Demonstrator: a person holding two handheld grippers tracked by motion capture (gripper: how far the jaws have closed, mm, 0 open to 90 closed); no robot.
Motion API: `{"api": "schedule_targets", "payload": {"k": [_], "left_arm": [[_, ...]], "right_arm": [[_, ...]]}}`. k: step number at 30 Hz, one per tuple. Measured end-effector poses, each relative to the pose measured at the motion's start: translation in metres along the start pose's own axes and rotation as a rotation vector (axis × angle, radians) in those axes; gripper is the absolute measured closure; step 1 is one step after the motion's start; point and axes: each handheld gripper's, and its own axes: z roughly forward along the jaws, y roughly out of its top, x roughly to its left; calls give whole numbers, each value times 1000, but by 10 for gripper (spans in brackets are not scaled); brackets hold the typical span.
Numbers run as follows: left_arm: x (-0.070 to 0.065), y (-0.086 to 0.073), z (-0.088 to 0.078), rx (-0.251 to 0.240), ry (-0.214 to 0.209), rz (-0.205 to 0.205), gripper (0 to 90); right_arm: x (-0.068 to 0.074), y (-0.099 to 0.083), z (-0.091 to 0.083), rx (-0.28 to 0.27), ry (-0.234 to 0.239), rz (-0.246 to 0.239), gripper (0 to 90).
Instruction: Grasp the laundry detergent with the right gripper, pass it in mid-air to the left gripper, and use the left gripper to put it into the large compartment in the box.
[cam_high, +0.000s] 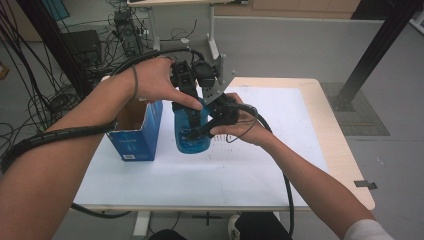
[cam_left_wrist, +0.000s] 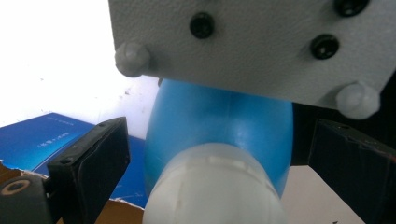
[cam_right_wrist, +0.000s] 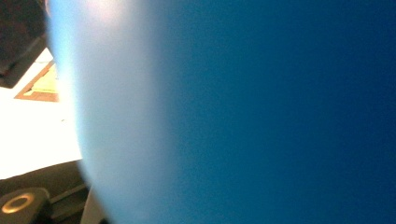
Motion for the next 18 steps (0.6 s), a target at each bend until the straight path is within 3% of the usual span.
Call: {"api": "schedule_targets", "payload": {"k": [18], "left_arm": [[0, -2, -1, -5, 2, -1, 60]], "right_arm": [[0, 1, 1, -3, 0, -7, 446]]}}
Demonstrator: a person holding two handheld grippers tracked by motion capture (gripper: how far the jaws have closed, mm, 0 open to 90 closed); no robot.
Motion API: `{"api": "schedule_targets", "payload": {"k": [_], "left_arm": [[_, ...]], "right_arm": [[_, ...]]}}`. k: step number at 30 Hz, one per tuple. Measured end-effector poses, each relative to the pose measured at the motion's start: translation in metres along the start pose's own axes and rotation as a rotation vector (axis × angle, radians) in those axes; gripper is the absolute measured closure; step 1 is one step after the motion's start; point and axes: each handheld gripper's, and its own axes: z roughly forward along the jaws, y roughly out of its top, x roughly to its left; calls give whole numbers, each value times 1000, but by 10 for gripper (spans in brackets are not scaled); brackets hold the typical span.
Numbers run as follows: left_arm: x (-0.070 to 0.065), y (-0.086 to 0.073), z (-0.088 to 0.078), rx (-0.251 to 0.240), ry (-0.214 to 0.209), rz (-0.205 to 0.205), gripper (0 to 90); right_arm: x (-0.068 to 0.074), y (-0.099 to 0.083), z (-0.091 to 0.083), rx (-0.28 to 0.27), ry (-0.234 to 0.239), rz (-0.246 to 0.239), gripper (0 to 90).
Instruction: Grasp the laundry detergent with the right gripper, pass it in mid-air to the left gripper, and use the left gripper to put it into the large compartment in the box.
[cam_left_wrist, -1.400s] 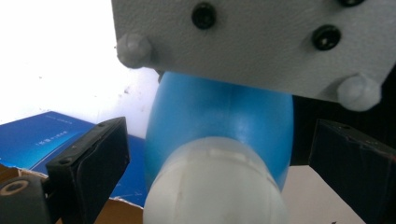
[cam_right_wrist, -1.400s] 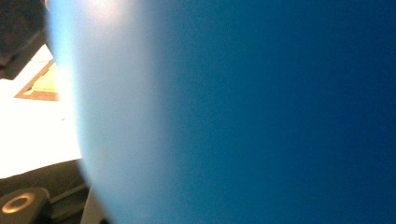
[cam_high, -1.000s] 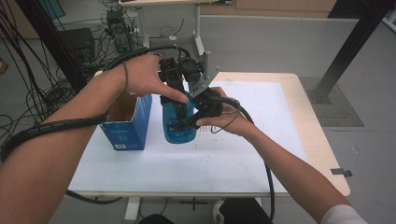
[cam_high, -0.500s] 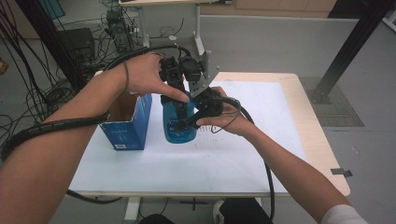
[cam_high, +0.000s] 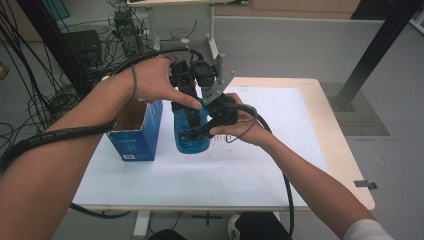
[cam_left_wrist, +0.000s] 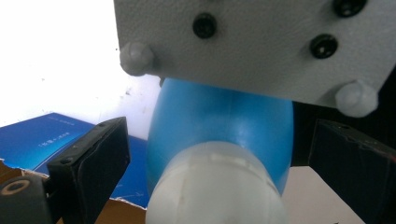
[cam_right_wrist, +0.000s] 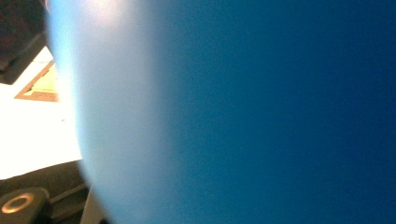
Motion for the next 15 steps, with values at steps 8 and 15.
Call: {"api": "schedule_targets", "payload": {"k": [8, 15], "left_arm": [[0, 0, 0, 2, 2, -1, 61], [0, -1, -1, 2, 6, -3, 61]], "right_arm": [[0, 0, 0, 1, -3, -2, 446], [0, 0, 0, 2, -4, -5, 446]]}}
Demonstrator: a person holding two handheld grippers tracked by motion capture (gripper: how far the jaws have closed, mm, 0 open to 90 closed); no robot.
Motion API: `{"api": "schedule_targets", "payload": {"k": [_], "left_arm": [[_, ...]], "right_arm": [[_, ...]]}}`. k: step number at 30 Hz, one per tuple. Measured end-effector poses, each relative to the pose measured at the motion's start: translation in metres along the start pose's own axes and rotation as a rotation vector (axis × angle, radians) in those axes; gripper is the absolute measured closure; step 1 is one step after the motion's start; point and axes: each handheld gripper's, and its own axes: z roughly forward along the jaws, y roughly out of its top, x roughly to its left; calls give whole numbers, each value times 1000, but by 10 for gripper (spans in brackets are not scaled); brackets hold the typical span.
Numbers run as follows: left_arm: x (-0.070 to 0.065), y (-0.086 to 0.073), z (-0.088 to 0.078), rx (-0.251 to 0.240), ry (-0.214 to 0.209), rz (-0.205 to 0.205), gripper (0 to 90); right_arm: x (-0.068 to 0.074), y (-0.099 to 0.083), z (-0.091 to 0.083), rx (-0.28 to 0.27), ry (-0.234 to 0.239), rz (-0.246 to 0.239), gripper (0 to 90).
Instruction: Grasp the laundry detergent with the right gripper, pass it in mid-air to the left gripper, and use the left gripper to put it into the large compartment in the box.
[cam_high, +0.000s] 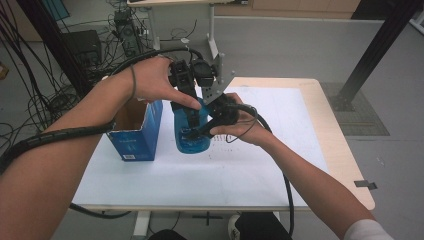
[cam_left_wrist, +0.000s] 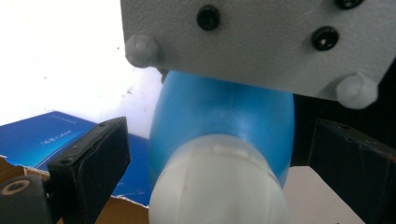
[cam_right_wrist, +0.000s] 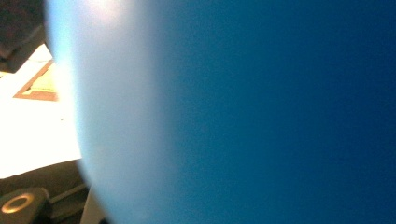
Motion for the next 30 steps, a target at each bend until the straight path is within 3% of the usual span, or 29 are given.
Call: {"api": "schedule_targets", "payload": {"k": [30], "left_arm": [[0, 2, 0, 4, 4, 8, 62]], "right_arm": [[1, 0, -1, -4, 0, 0, 445]]}}
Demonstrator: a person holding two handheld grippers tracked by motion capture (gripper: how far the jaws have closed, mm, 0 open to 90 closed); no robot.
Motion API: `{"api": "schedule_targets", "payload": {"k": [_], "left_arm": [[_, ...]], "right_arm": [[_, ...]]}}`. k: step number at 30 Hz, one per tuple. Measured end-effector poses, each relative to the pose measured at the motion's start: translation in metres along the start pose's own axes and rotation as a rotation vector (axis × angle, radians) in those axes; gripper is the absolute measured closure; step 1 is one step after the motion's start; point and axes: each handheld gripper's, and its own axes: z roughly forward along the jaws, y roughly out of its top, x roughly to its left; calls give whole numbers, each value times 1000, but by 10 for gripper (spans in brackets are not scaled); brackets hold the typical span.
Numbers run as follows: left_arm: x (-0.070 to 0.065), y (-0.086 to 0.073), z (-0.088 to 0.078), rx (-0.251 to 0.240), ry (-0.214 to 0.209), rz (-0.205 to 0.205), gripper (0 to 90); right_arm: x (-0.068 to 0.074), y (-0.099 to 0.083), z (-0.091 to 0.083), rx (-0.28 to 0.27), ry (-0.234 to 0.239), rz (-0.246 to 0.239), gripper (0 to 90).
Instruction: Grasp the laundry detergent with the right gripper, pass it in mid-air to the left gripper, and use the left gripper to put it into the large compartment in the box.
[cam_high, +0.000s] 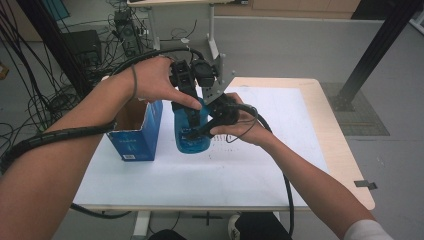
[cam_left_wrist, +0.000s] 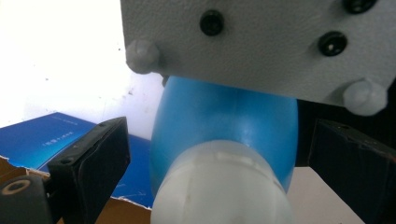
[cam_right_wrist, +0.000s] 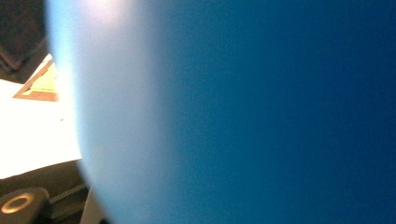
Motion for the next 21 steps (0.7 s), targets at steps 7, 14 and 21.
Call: {"api": "schedule_targets", "payload": {"k": [7, 14, 21], "left_arm": [[0, 1, 1, 5, 3, 1, 62], [-1, 2, 2, 12, 1, 6, 68], [-1, 2, 4, 15, 1, 15, 123]], "right_arm": [[1, 0, 0, 3, 2, 0, 445], [1, 0, 0, 2, 3, -10, 445], [3, 0, -2, 11, 10, 6, 445]]}}
